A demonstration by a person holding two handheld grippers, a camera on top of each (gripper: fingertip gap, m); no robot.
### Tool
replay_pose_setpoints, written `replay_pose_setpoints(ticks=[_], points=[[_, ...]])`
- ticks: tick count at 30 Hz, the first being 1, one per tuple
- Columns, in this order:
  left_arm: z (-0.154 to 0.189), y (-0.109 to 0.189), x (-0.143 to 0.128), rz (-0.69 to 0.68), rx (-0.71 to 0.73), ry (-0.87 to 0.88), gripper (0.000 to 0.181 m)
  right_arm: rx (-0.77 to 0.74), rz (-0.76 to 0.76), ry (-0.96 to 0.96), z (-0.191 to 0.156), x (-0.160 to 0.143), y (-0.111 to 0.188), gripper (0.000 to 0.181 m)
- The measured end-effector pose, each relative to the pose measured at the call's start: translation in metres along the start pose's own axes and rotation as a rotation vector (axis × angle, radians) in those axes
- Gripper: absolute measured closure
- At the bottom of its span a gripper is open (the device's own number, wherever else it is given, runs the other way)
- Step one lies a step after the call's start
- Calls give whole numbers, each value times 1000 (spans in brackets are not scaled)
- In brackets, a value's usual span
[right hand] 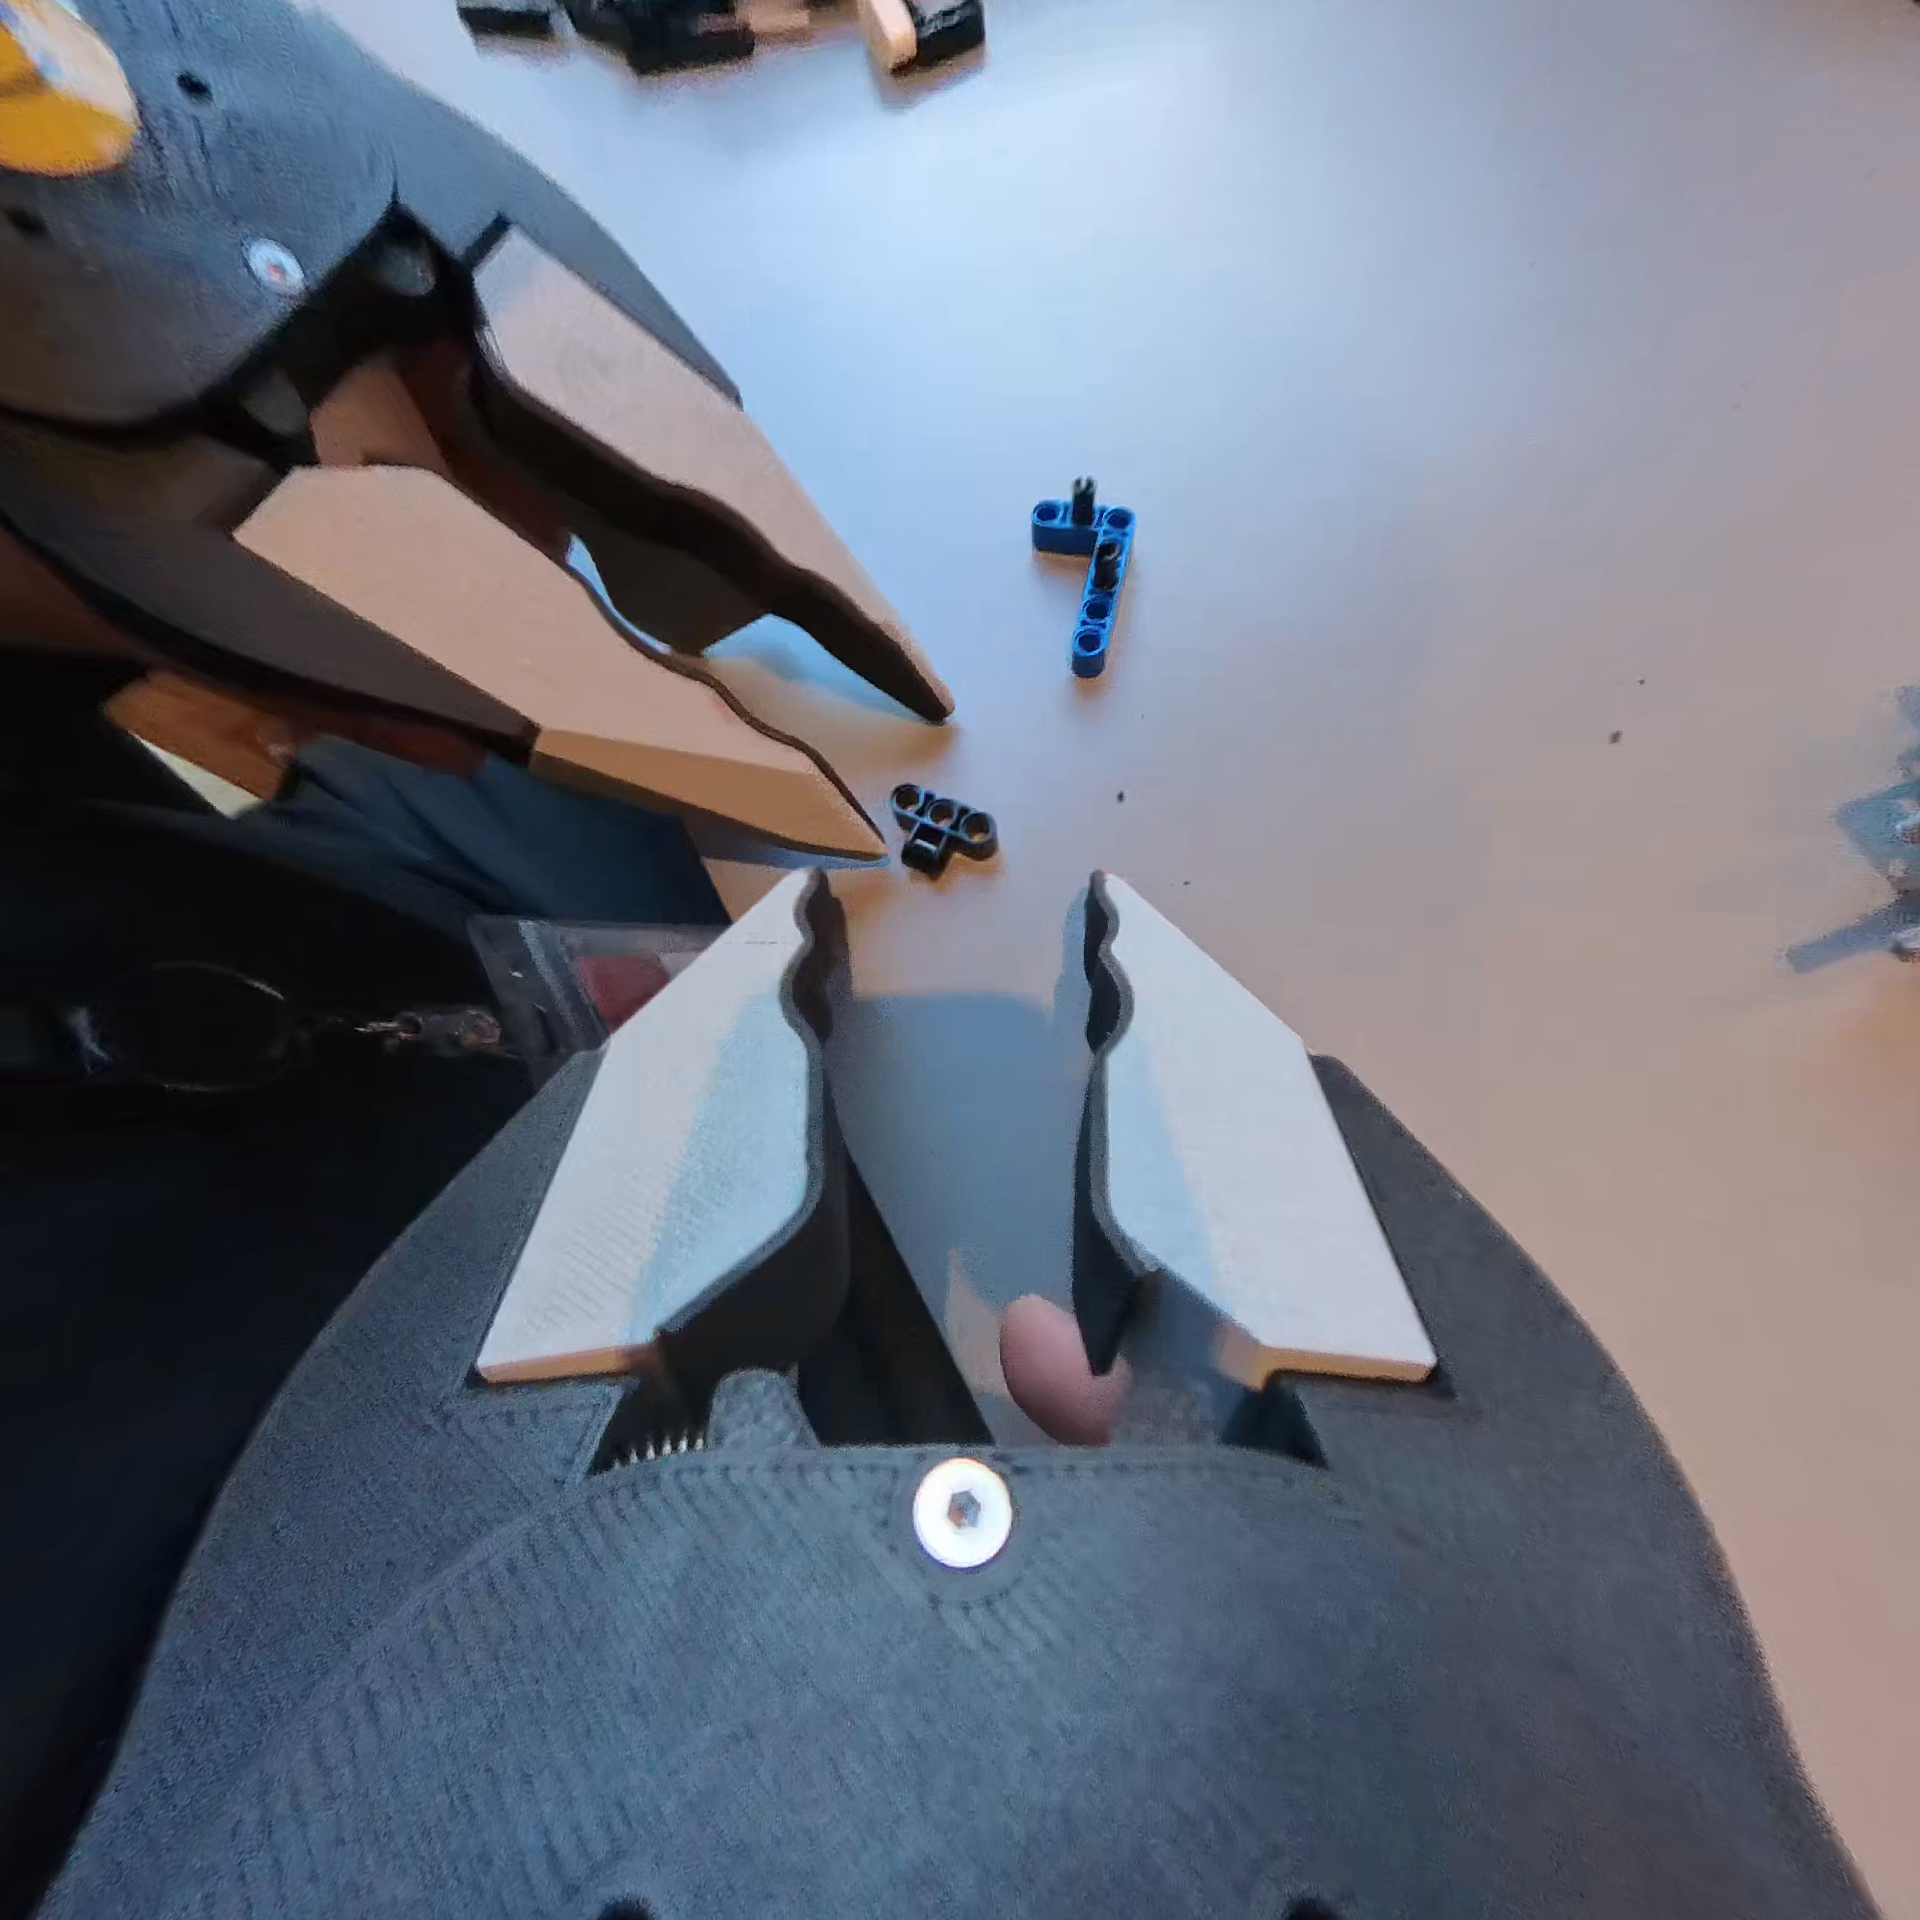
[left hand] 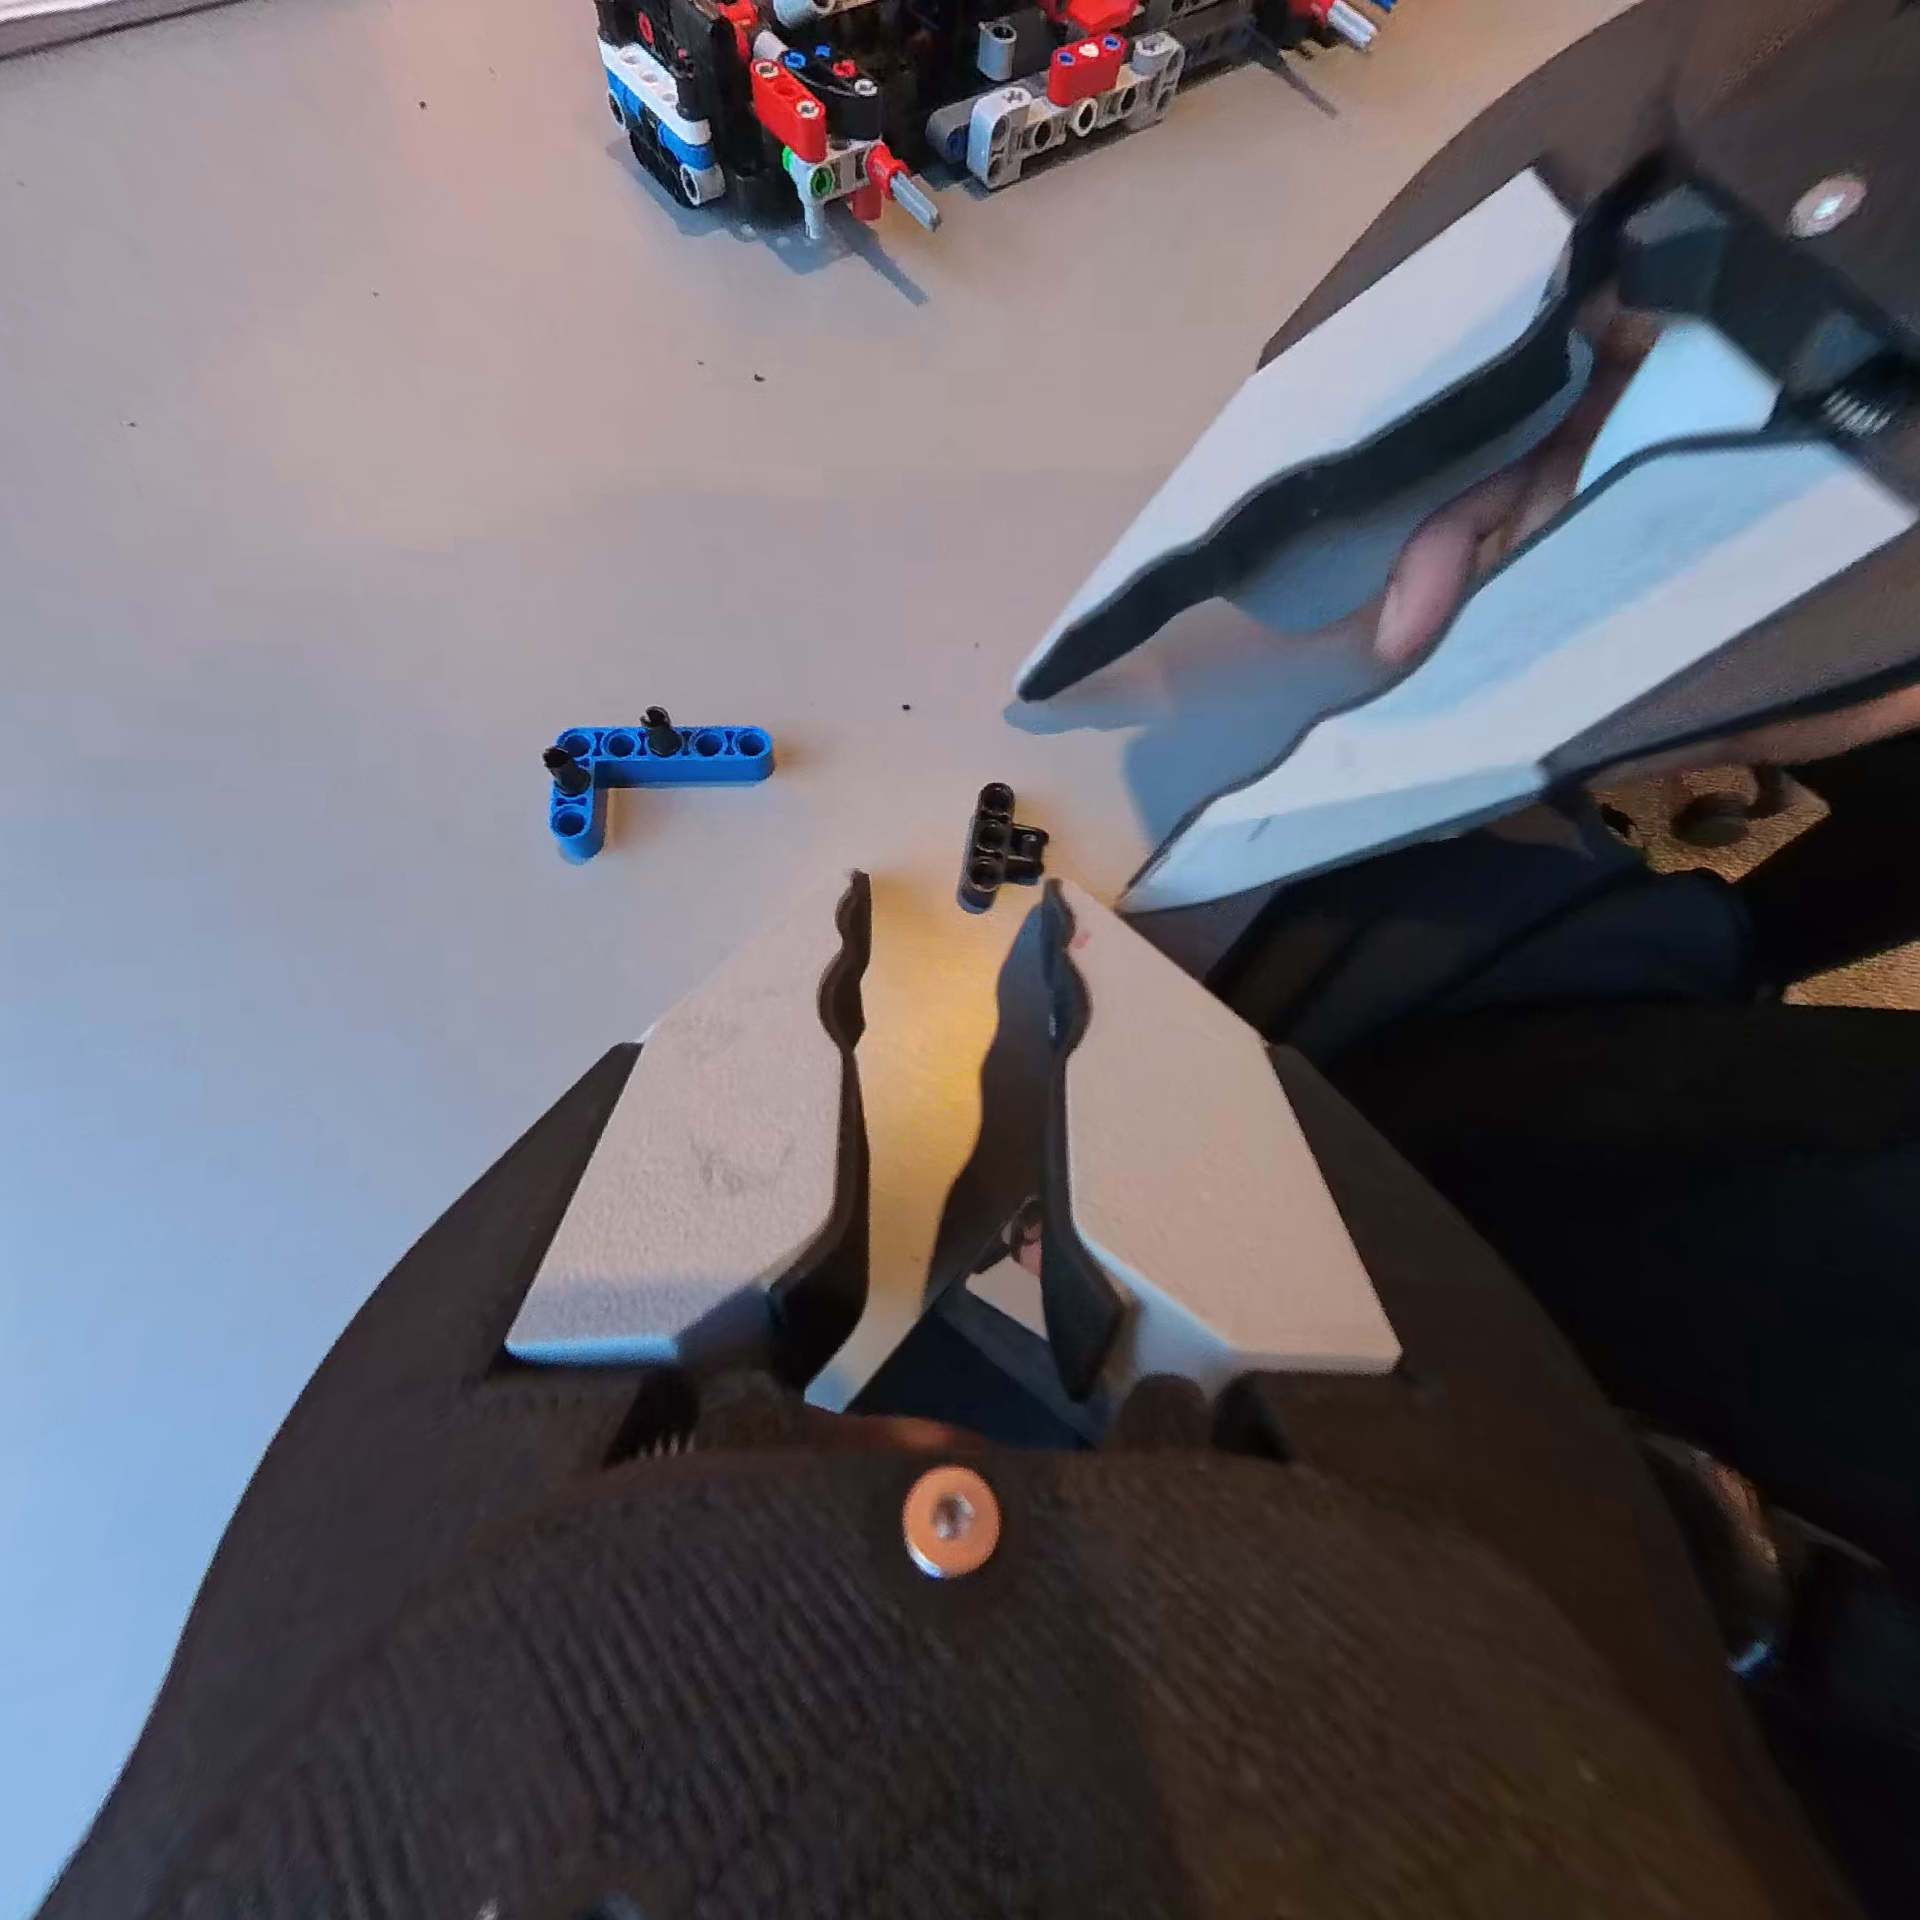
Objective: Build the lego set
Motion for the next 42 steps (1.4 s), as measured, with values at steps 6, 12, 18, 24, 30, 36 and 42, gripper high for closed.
replay_pose_setpoints(ticks=[6,12,18,24,30,36,42], points=[[8,-2,2,-2,-29,-16,158,-133,-22,124,17,7,-9,140],[6,-11,12,38,-104,1,158,-194,-10,112,53,18,-6,148],[-1,-2,5,45,-122,-24,154,-74,27,66,40,13,9,151],[-51,11,-3,-2,64,-79,151,-26,16,91,8,10,-9,149],[-77,-1,-7,-98,77,-138,143,-80,-42,164,20,16,-20,165],[-72,-12,0,-82,4,-162,166,-9,-56,234,35,23,-21,159],[-70,-13,1,-91,57,-238,176,-3,-26,242,47,25,-12,152]])
Point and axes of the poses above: each gripper's, where its closed fingertips meet, y back along the fingers, x out of its top, z = x × y across the jaws, the point moved 3 cm from there along y, back along the fingers, and after that the axes turned 14 degrees about -y, right-handed, at the moved point
